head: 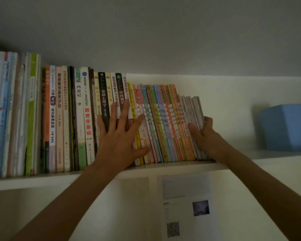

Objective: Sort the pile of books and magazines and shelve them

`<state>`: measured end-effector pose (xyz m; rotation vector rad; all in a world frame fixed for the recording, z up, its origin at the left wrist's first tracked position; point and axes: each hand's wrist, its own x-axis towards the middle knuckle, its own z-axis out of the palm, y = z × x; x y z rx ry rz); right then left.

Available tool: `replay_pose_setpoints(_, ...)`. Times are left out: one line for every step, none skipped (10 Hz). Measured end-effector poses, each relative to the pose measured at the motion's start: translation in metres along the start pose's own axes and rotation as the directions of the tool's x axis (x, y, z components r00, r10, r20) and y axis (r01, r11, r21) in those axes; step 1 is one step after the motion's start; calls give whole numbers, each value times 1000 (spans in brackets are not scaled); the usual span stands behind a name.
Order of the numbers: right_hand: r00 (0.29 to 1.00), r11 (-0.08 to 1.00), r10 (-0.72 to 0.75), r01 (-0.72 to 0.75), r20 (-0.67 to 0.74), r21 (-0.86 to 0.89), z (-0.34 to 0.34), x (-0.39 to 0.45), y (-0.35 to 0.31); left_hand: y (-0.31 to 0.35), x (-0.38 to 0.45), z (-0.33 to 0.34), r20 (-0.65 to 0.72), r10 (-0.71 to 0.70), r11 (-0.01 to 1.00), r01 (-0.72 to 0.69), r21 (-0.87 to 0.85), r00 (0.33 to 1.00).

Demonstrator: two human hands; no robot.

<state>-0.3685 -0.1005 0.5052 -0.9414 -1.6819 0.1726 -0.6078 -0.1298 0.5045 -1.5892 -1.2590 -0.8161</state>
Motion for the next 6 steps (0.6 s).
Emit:
replay_pose_setpoints(988,993,40,-55,147,100,-12,-2,-1,-8,-6,-8,3,40,996,-40,-83,999)
replay_pose_setpoints(978,999,38,-32,207,-29,-28,-12,6,-23,-25,-17,-22,92,991,-93,-94,996)
replay_pose_setpoints(997,931,-28,51,69,-361,-33,-31,15,-35,-51,-19,-8,108,988,-109,-110,994)
replay_pose_setpoints(997,886,-60,71,38,-457,-28,-40,21,-35,-62,-15,101,71,991,-59,-122,992)
replay_pose_setpoints(998,903,-50,63,42,-426,-28,-43,15,-30,-60,-22,134,33,986,-10,-165,990)
replay_pose_setpoints(960,912,-279,259,-18,-317,-37,-71,-12,-10,-67,-54,114,-34,891,81,-447,993)
